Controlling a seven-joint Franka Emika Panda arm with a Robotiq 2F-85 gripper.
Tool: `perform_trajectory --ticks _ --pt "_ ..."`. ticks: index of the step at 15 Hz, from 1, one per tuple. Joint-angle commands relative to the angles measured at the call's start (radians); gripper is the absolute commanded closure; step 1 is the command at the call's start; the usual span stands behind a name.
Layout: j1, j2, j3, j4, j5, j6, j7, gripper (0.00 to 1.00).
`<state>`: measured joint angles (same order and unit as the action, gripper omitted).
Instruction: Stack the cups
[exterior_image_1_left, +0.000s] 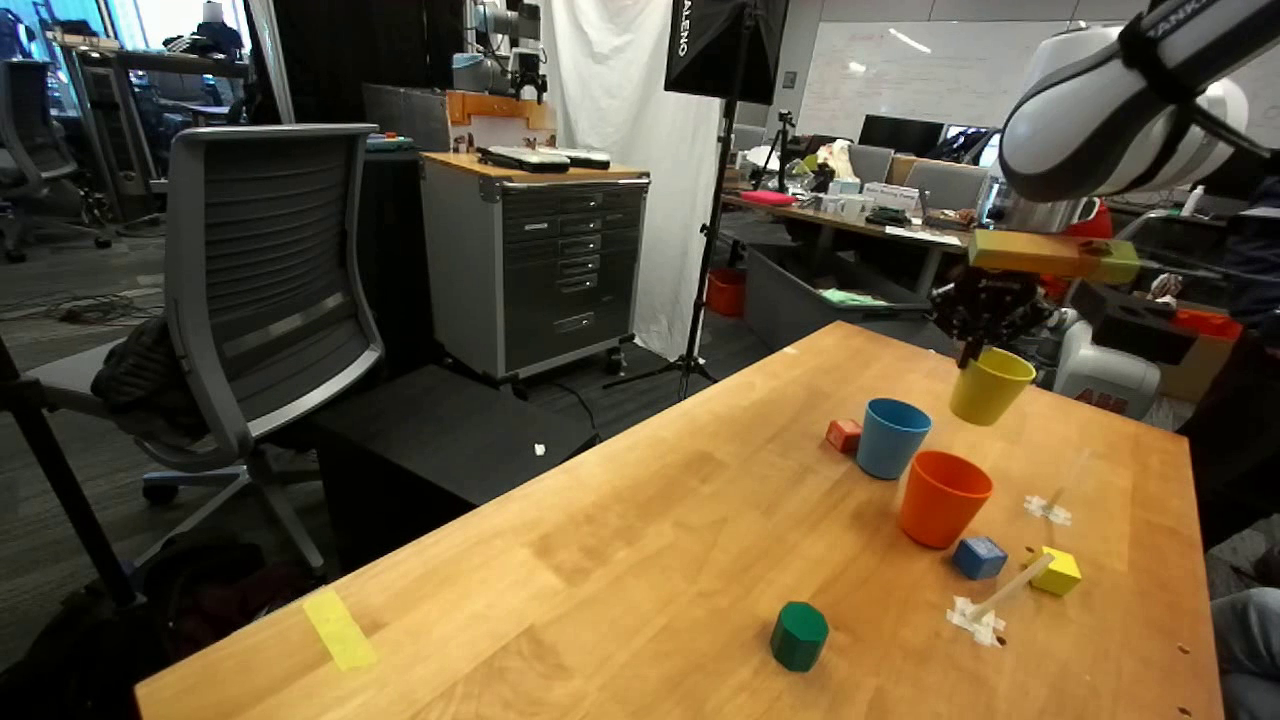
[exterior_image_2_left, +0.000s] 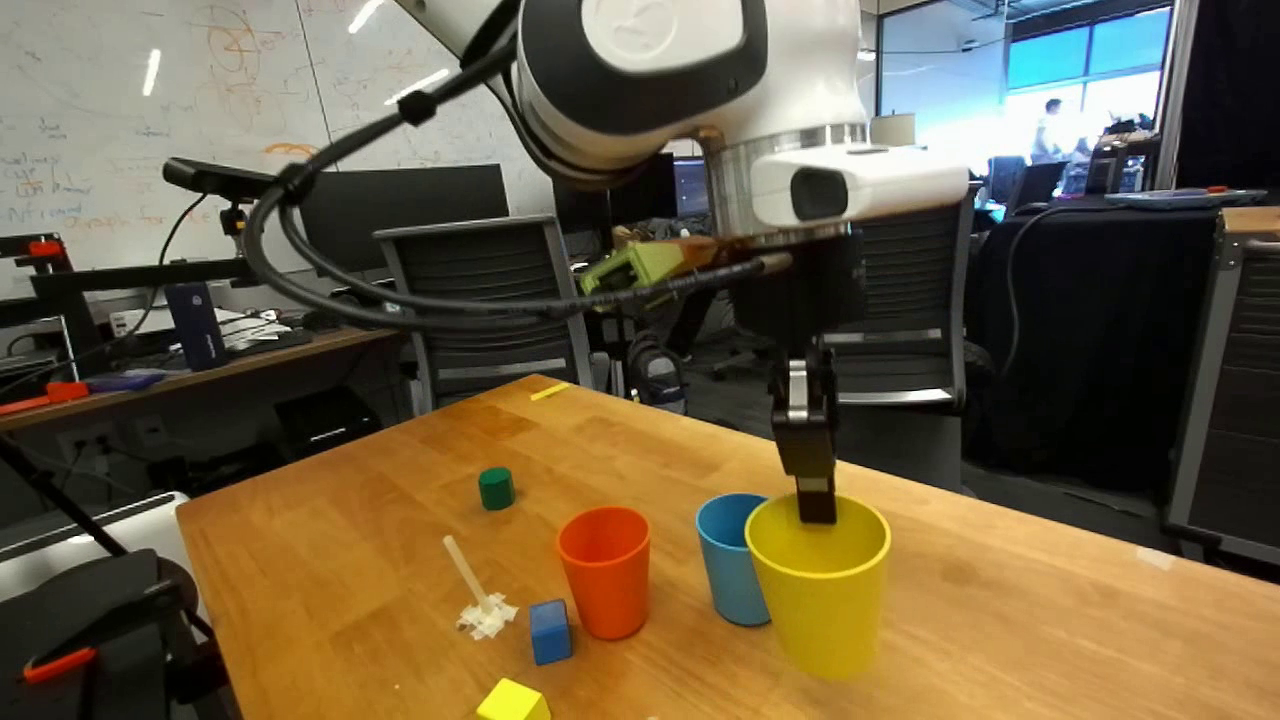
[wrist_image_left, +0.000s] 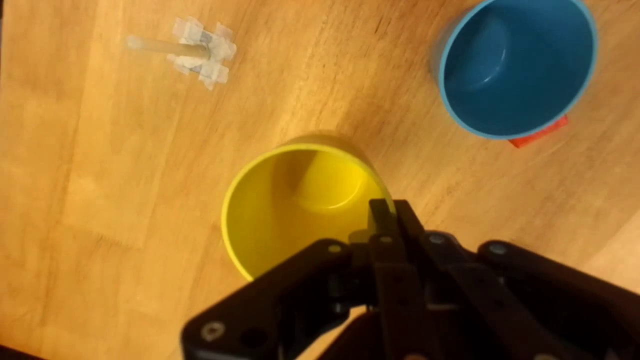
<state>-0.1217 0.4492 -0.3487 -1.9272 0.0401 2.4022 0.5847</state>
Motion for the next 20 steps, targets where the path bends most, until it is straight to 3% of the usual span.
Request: perform_trajectory --ticks 1,5,10,20 --pt "0.011 -0.169 -0.002 -0.079 -0.046 -0.057 0.001 0.99" --pt "0.006 -0.257 0.032 -0.081 -0.055 -0.115 0.001 0.99" --pt "0.008 -0.298 0.092 -0.083 -0.034 -0.107 0.003 0.99" --pt "0.01 -0.231 0.144 -0.06 -0.017 -0.077 0.01 0.99"
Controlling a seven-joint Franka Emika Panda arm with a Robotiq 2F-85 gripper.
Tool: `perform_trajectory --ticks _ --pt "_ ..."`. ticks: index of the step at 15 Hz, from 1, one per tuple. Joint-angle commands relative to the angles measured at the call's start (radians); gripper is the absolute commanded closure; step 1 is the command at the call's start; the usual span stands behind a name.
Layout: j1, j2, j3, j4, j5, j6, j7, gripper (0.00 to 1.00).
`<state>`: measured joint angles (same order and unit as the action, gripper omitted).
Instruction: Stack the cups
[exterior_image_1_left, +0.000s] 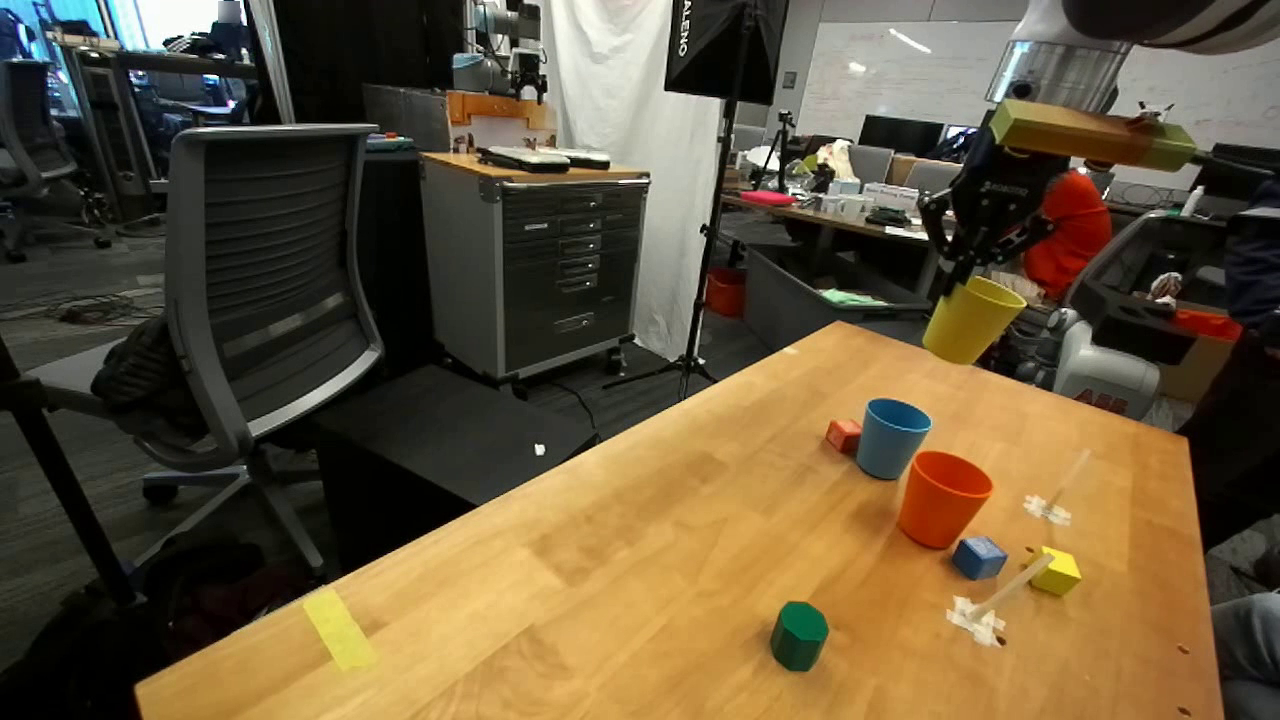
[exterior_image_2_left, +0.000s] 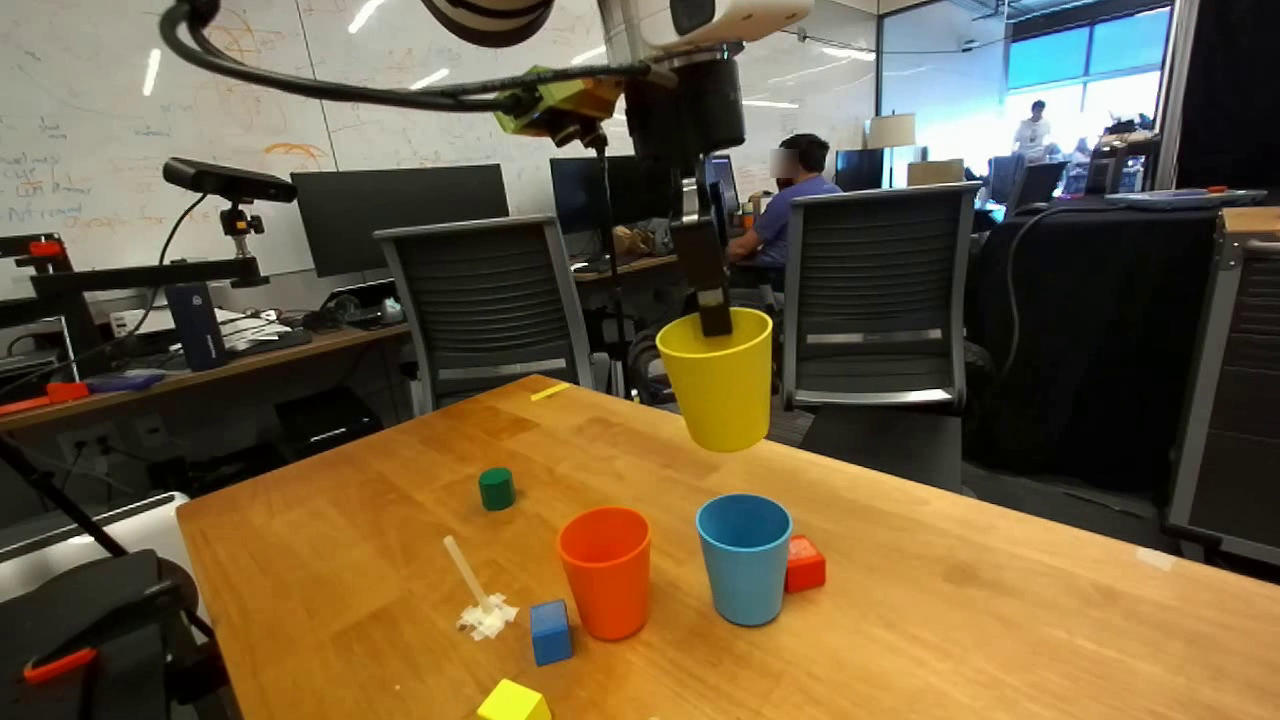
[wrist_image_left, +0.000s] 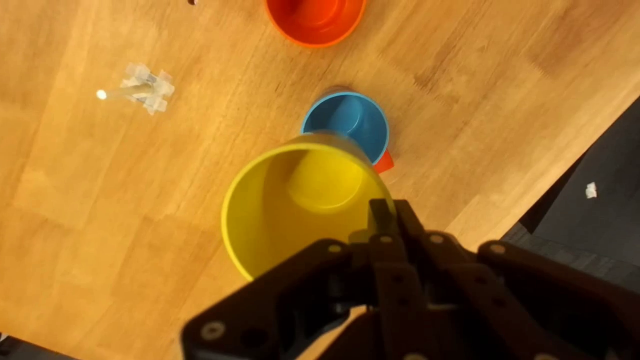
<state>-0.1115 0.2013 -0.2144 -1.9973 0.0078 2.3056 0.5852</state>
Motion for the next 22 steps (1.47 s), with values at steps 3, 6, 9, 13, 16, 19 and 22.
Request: perform_trajectory --ticks 3,6,9,13,16,19,22 --pt "0.003 0.052 0.012 0.027 0.021 0.028 0.017 0.99" --pt "0.009 0.09 0.011 0.042 0.017 0.041 0.023 0.99" --pt "0.017 0.133 0.008 0.069 0.014 0.049 0.035 0.99" --pt "0.029 0.185 0.009 0.118 0.018 0.041 0.047 0.99" --pt "0.038 0.219 0.007 0.152 0.016 0.034 0.055 0.99" --pt "0.041 0.248 0.003 0.175 0.014 0.033 0.059 0.99" --pt "0.04 0.27 -0.001 0.187 0.012 0.032 0.061 0.99"
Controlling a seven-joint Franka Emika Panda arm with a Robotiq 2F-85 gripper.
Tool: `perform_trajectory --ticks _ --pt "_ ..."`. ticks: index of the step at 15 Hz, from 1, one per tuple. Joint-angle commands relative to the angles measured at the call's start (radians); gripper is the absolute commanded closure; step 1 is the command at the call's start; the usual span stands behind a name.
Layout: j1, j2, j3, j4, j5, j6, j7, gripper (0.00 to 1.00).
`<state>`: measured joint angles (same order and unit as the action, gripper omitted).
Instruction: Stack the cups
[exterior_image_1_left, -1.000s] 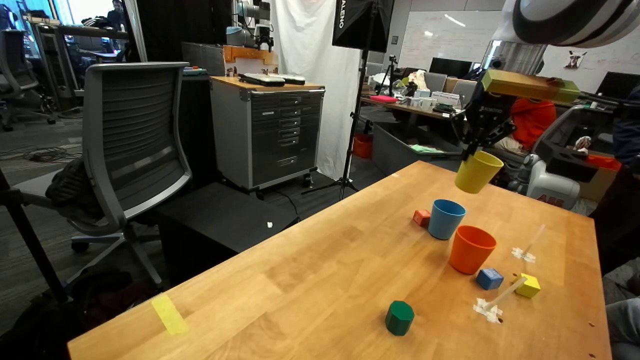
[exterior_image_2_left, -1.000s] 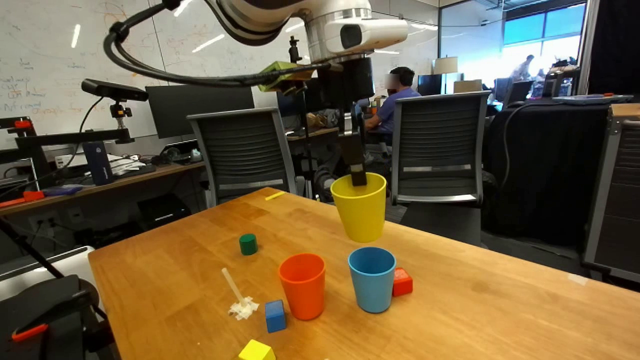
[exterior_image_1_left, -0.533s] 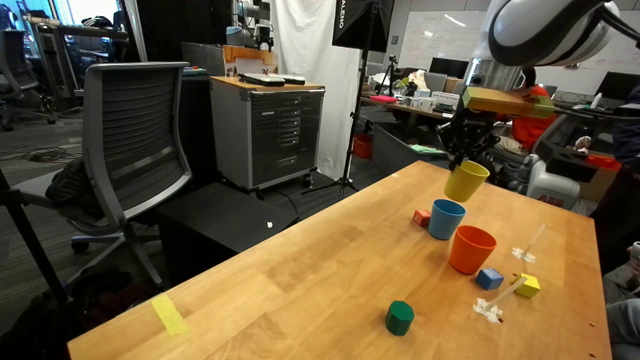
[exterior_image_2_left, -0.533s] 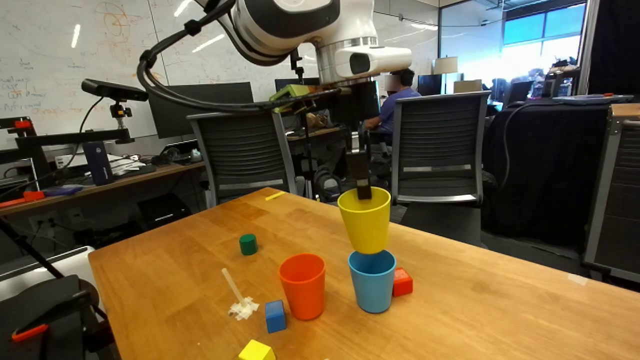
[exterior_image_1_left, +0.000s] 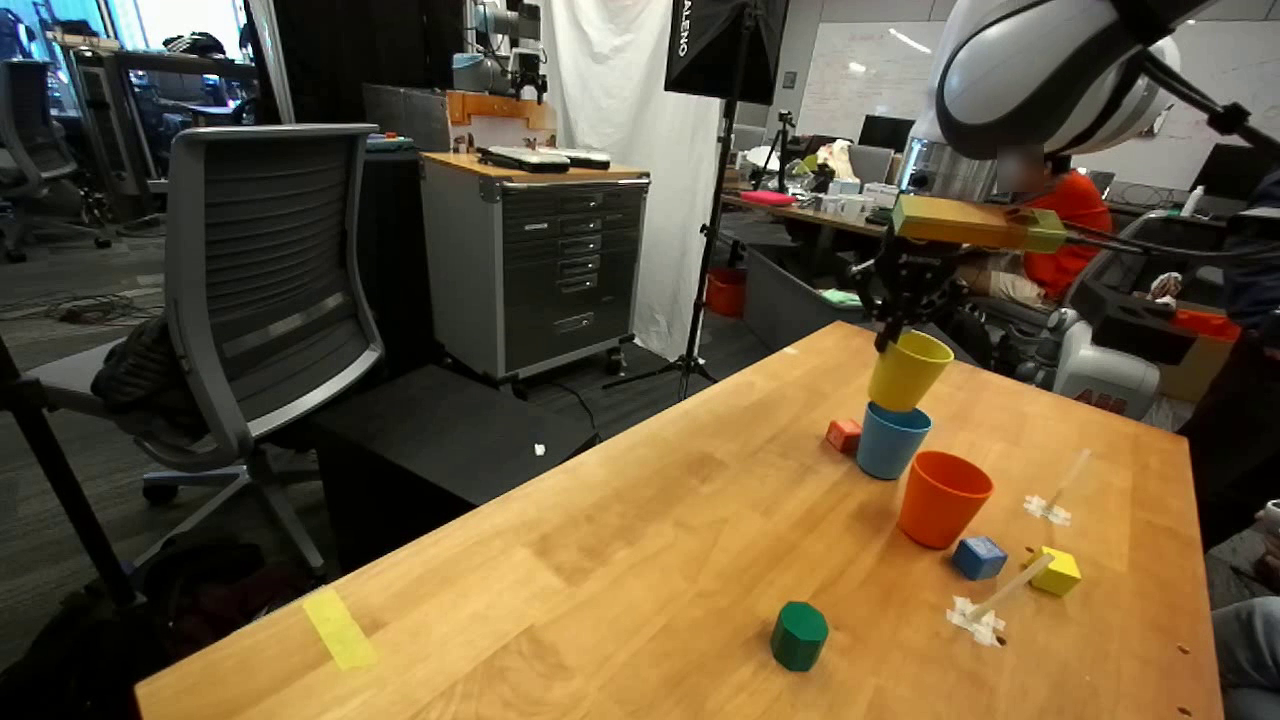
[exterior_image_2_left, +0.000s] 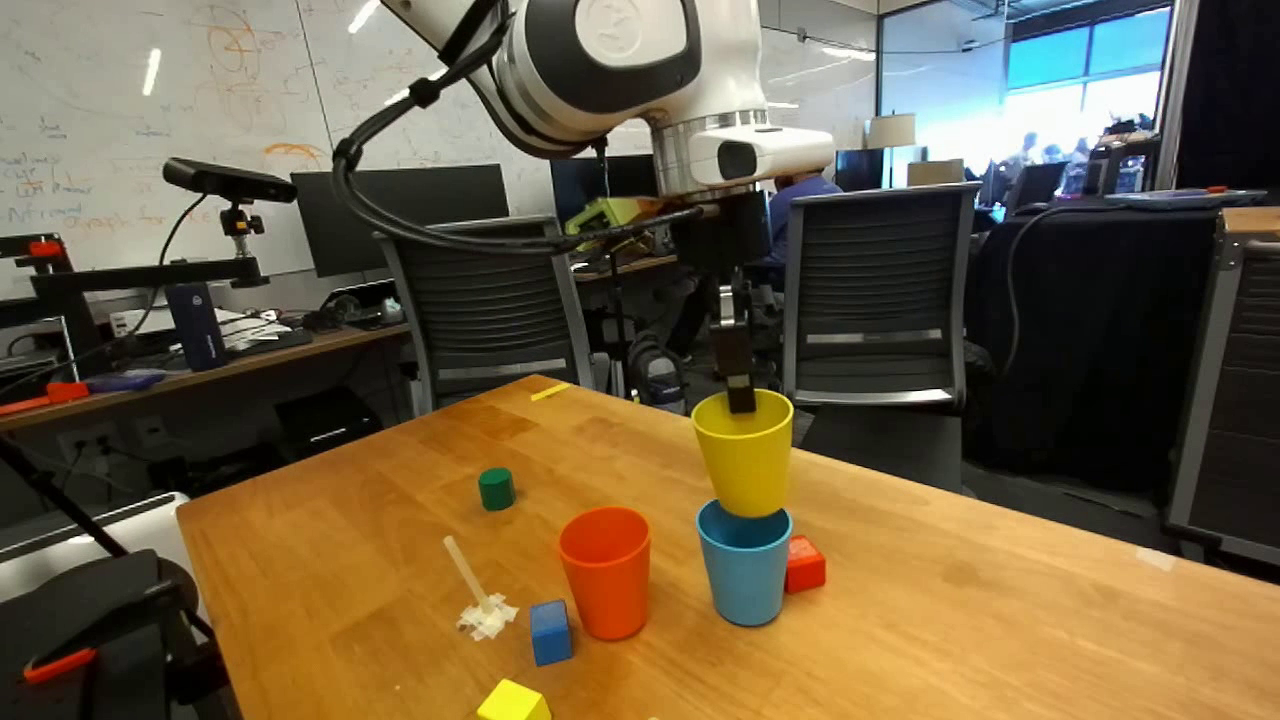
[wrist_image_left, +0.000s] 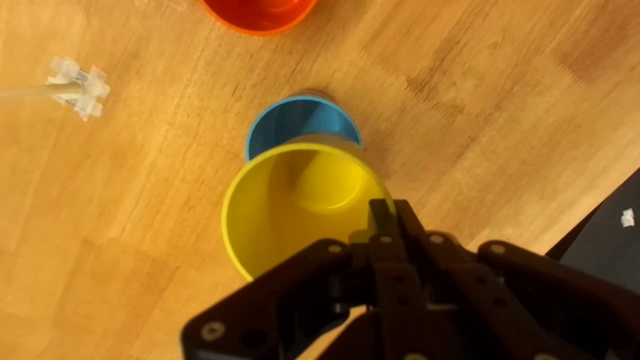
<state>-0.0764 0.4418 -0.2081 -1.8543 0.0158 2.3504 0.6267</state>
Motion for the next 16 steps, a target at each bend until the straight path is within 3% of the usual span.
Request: perform_trajectory --ticks 1,9,10,11,16 --pt "0.005 0.036 -0.009 0.047 0.004 -0.013 0.021 0.99" --pt "0.008 0.054 -0.017 0.041 -0.001 -0.006 0.024 0.95" --pt "0.008 0.052 -0.017 0.037 -0.002 -0.005 0.023 0.7" --pt "0.009 0.051 -0.017 0.034 -0.003 -0.002 0.024 0.69" --pt "0.009 0.044 -0.017 0.027 -0.003 0.001 0.021 0.33"
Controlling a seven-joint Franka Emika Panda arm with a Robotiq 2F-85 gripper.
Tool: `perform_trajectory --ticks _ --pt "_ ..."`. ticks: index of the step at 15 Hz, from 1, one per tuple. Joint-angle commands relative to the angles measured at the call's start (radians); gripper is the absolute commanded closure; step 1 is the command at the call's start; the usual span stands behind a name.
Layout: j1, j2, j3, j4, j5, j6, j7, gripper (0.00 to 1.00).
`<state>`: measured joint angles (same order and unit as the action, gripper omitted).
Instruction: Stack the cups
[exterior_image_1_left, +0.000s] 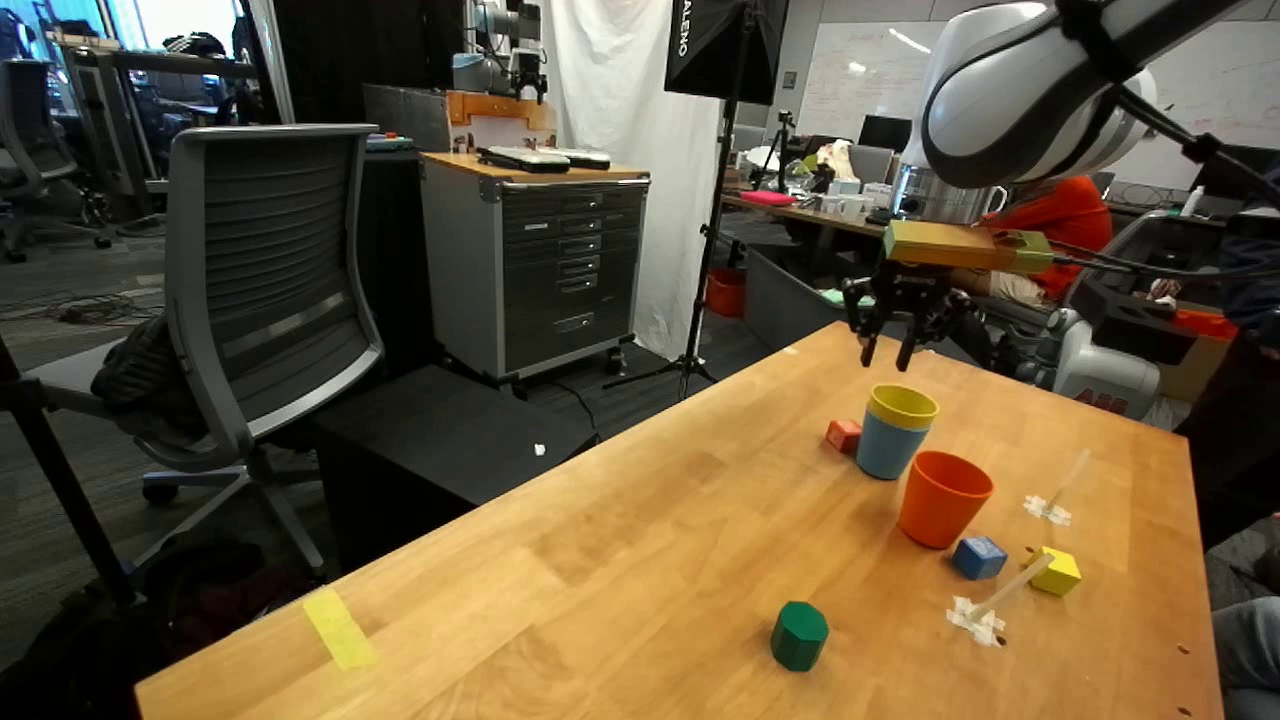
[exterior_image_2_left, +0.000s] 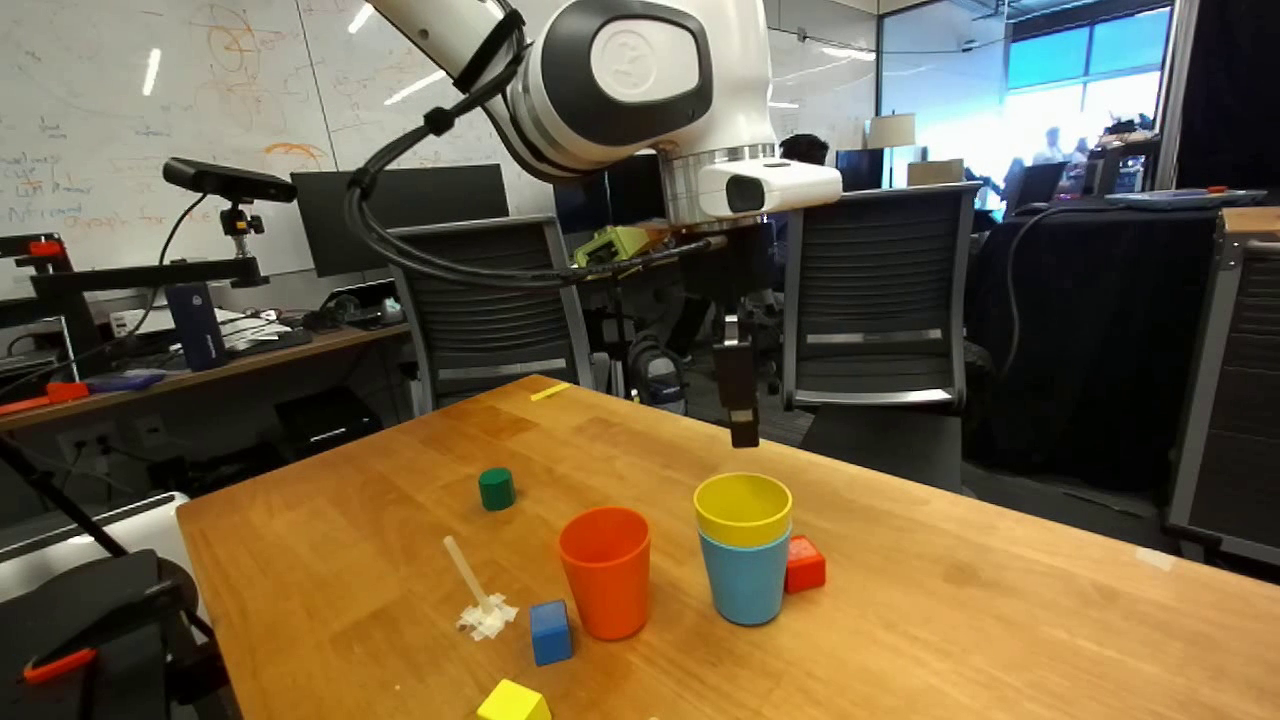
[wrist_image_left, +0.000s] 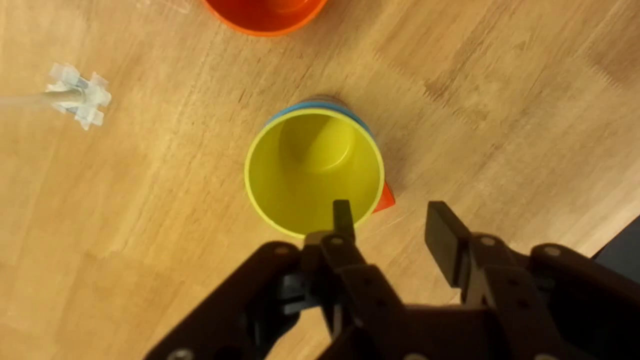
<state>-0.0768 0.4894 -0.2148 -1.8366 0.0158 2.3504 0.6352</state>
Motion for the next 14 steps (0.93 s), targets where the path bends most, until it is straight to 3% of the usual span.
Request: perform_trajectory --ticks 1,4,5,8,12,13,14 --pt "0.01 -0.005 -0.01 0.008 -0.003 0.002 0.013 0.24" --pt "0.009 -0.014 -0.008 0.005 0.002 0.003 0.013 0.02" --pt "0.009 -0.022 -0.008 0.001 0.005 0.006 0.014 0.0" --pt "0.007 -0.062 -0.004 -0.023 0.012 0.018 0.005 0.0" --pt "0.006 -0.222 0.002 -0.105 0.002 -0.01 -0.048 0.0" --pt "0.001 -0.097 -0.001 -0.021 0.002 0.007 -0.018 0.0" --pt "-0.001 -0.132 0.001 -0.035 0.001 0.0 -0.026 0.0"
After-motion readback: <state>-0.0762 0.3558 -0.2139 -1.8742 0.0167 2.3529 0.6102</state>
